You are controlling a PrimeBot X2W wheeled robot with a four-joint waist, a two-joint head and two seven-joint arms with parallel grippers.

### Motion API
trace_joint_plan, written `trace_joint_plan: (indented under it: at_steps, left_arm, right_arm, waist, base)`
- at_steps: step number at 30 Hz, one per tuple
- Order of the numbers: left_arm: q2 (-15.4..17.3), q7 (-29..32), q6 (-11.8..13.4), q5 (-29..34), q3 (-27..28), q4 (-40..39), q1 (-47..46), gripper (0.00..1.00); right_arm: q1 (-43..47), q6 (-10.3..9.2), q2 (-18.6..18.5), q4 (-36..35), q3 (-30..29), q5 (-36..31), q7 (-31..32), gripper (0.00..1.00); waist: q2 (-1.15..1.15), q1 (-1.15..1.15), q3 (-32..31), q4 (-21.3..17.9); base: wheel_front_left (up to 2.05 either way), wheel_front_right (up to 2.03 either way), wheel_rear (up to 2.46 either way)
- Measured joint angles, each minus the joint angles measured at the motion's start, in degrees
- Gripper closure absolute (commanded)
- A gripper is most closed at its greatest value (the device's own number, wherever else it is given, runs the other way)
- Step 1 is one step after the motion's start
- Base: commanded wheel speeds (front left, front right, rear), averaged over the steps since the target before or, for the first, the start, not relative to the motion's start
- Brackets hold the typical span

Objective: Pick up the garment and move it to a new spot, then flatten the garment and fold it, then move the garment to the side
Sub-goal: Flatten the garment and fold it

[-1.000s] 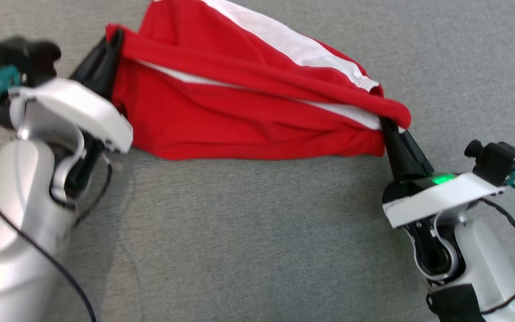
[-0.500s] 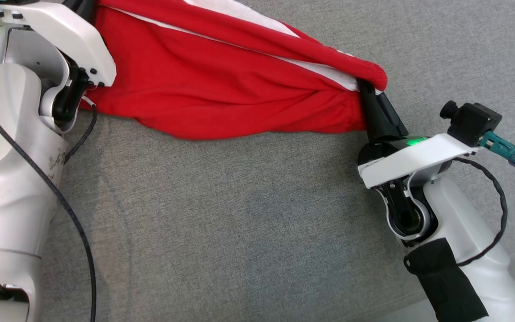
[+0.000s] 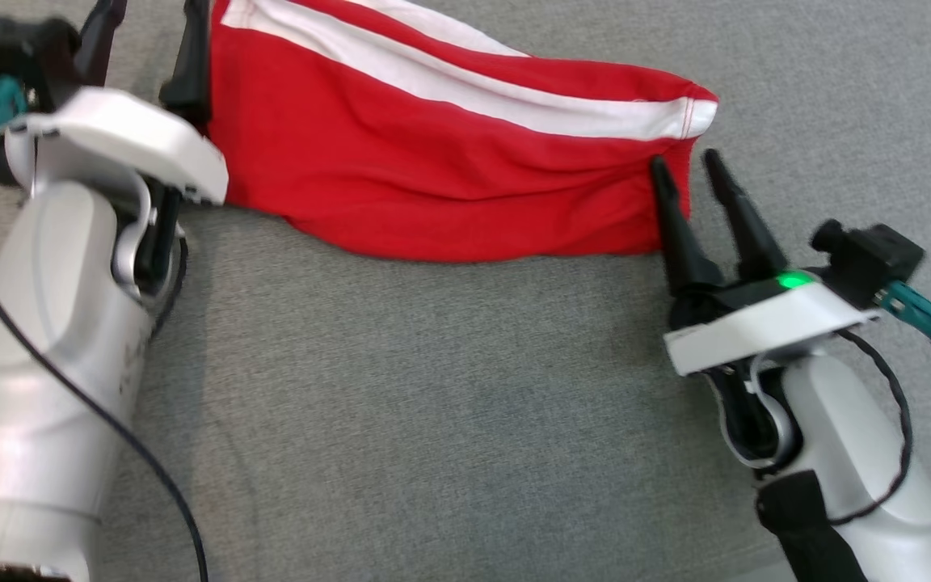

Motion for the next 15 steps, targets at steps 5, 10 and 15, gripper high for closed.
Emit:
trace_joint_plan:
  at_steps: [5,10,15]
  left_arm:
    - [1.05,-2.88,1.81,-0.03,1.58,-7.8,8.75,0.0]
    - [3.34,-3.71,6.32,2.22,3.33,-20.89,19.03,0.0]
    - [4.27,-3.81,9.94,4.26,3.85,-30.48,27.41,0.0]
  right_arm:
    - [5.58,0.0,-0.22,-7.66,-7.99,-12.92,-0.23,0.0]
    - [12.13,0.0,-0.03,-14.13,-12.92,-20.06,-0.23,0.0]
    - [16.39,0.0,-0.01,-15.96,-15.62,-23.45,-0.23,0.0]
  waist:
    - [0.0,0.0,-1.54,1.91]
    - [0.0,0.0,-4.04,3.95]
    - [0.0,0.0,-6.56,5.05]
  base:
    - [0.0,0.0,0.0]
    - [0.0,0.0,0.0]
    - [0.0,0.0,0.0]
